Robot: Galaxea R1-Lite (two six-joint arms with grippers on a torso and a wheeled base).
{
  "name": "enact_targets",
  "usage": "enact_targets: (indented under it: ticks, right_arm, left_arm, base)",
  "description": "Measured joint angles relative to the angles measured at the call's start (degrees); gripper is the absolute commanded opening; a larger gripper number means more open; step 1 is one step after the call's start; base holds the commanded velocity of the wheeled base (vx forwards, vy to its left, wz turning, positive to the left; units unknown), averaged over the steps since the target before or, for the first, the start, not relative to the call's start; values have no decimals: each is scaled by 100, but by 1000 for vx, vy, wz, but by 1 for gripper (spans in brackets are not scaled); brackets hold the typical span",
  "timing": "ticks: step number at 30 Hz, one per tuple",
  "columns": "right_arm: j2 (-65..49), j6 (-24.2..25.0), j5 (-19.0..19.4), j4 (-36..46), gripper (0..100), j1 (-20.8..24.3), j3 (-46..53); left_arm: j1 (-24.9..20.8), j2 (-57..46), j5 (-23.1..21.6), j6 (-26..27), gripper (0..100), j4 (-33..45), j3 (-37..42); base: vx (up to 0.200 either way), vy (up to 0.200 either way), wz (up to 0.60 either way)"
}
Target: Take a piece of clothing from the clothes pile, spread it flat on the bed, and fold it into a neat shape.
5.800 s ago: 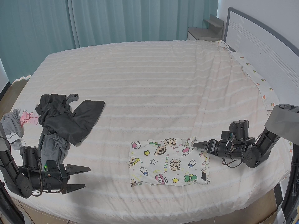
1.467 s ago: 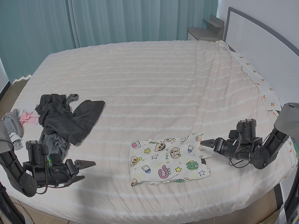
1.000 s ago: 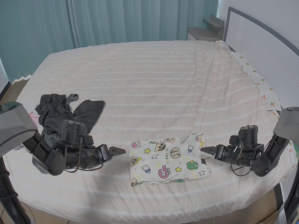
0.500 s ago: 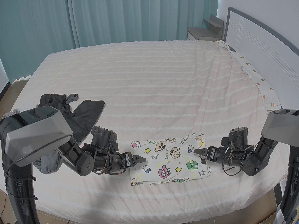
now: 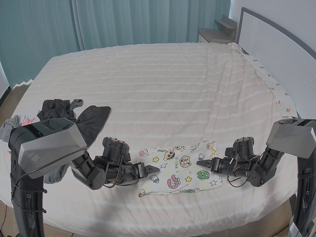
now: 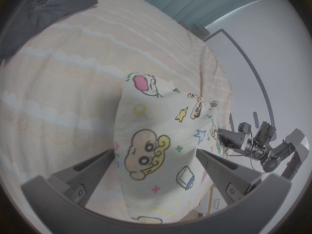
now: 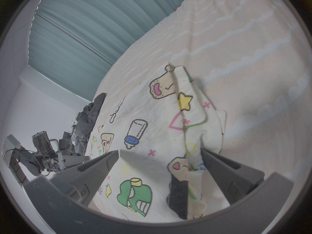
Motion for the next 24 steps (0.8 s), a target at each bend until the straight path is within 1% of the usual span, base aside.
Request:
enact_targets:
  ticks: [3, 7, 8, 15, 18, 24]
  right_arm:
    - [49, -5, 216, -2, 100, 20, -55]
    - [85, -9, 297, -5, 100, 80, -102]
    - [90, -9, 299, -2, 0, 105, -113]
    - [93, -9, 310, 123, 0, 343, -215]
    - [85, -2, 312, 129, 0, 367, -232]
    - [33, 2, 308, 99, 0, 393, -204]
  left_arm:
    - [-33, 98, -6, -20, 100, -172, -9]
    - [-110, 166, -15, -39, 100, -221, -11]
    - [-124, 174, -15, -41, 0, -227, -11]
    - [-218, 199, -15, -110, 0, -227, -5]
    - [-229, 196, -12, -228, 0, -229, -7]
    - [-232, 105, 7, -285, 0, -211, 28]
  base:
    - [0, 0, 0]
    - [0, 0, 0]
    - [0, 0, 0]
    - [0, 0, 0]
    - [0, 0, 0]
    - [0, 0, 0]
